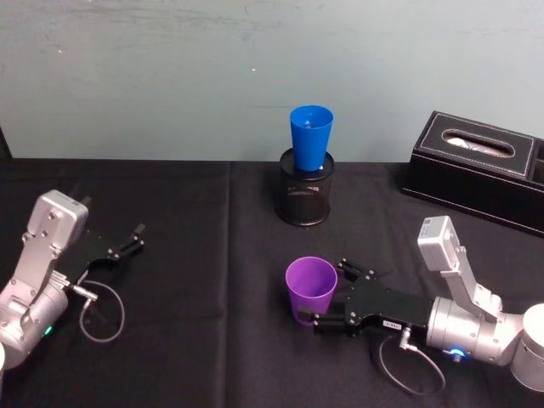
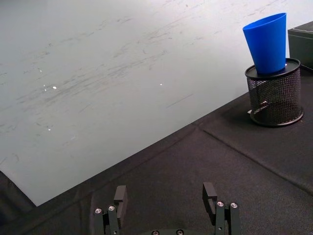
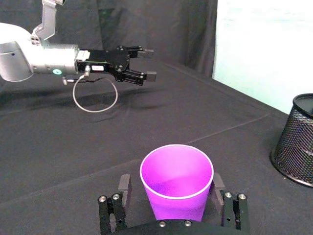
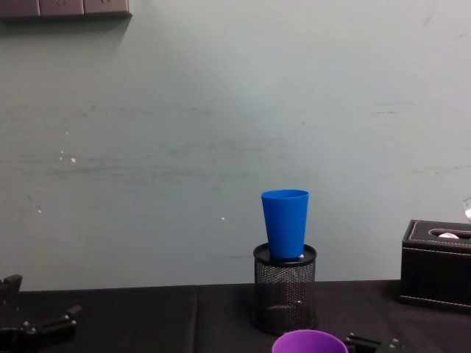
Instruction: Pick up one cup with a gripper and tap it against the other cup.
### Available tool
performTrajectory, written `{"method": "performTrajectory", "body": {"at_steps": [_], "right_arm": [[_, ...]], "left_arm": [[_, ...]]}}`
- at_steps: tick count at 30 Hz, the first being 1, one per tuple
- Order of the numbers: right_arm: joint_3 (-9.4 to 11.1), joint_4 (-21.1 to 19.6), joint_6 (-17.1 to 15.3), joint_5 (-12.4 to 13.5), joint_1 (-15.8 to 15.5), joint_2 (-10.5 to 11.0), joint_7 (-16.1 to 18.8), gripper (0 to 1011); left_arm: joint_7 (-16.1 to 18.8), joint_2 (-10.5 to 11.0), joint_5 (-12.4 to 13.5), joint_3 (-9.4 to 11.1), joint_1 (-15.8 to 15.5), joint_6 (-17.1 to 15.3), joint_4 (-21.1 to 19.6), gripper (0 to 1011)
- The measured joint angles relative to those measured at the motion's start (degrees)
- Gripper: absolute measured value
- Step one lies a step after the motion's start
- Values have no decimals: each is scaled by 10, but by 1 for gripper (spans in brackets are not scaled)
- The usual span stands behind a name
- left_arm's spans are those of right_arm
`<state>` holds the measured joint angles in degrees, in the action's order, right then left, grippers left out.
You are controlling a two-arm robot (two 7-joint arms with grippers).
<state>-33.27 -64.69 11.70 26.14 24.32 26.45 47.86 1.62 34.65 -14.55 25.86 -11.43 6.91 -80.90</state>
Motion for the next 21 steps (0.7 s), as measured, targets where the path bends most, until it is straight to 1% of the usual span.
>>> {"method": "performTrajectory", "body": {"at_steps": [12,17,19,21], "right_arm": [[1,-2,-1,1,-1,1,0,993],[1,-2,-1,1,-1,1,0,888],[1,-2,-2,1,-1,1,0,823],[1,-2,-2,1,-1,1,0,805]], "left_arm": [[0,0,0,0,0,0,0,1011],[0,0,0,0,0,0,0,1011],[0,0,0,0,0,0,0,1012],[0,0,0,0,0,0,0,1011]]}}
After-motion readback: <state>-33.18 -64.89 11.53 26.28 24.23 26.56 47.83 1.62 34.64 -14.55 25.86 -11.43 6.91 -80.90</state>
